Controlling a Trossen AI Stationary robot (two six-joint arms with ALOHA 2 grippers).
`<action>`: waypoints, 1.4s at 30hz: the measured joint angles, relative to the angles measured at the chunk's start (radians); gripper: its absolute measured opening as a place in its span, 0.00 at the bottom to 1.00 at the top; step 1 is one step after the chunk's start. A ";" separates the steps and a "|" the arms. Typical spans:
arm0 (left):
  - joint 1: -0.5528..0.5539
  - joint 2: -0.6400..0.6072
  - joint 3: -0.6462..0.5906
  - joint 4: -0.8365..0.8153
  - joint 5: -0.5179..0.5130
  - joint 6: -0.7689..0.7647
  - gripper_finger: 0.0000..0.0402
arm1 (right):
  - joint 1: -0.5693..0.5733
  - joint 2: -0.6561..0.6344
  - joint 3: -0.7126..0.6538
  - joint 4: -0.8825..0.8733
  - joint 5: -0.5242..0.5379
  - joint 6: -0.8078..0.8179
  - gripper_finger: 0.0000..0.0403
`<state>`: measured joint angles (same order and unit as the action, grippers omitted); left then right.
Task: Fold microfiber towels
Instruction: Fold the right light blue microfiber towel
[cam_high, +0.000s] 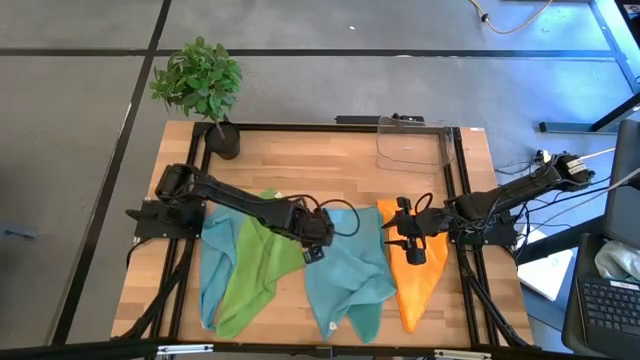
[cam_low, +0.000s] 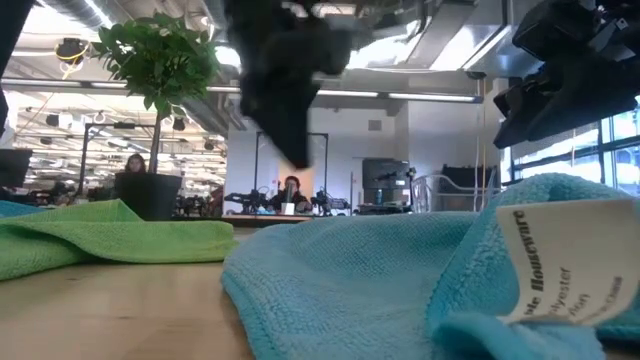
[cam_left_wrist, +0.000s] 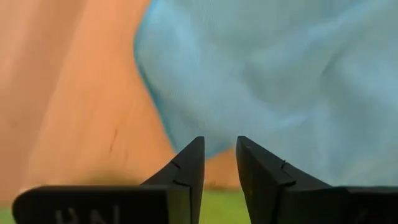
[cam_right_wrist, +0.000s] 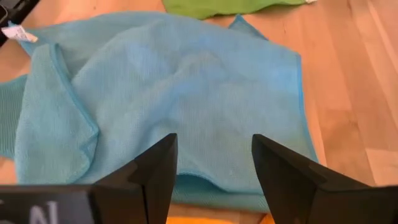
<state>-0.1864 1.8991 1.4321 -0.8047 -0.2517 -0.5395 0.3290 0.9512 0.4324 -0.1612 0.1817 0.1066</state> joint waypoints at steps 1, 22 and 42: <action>0.007 0.011 -0.016 0.008 0.025 -0.001 0.21 | 0.000 0.003 0.000 0.006 0.000 -0.001 0.52; 0.125 0.014 -0.296 0.167 0.033 -0.009 0.20 | -0.001 0.175 0.000 0.060 0.000 0.002 0.52; 0.172 -0.181 -0.302 -0.230 -0.072 -0.052 0.20 | 0.003 0.231 -0.001 0.270 -0.053 -0.014 0.52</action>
<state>-0.0143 1.7178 1.1299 -1.0351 -0.3235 -0.5918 0.3316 1.1825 0.4316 0.1083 0.1286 0.0925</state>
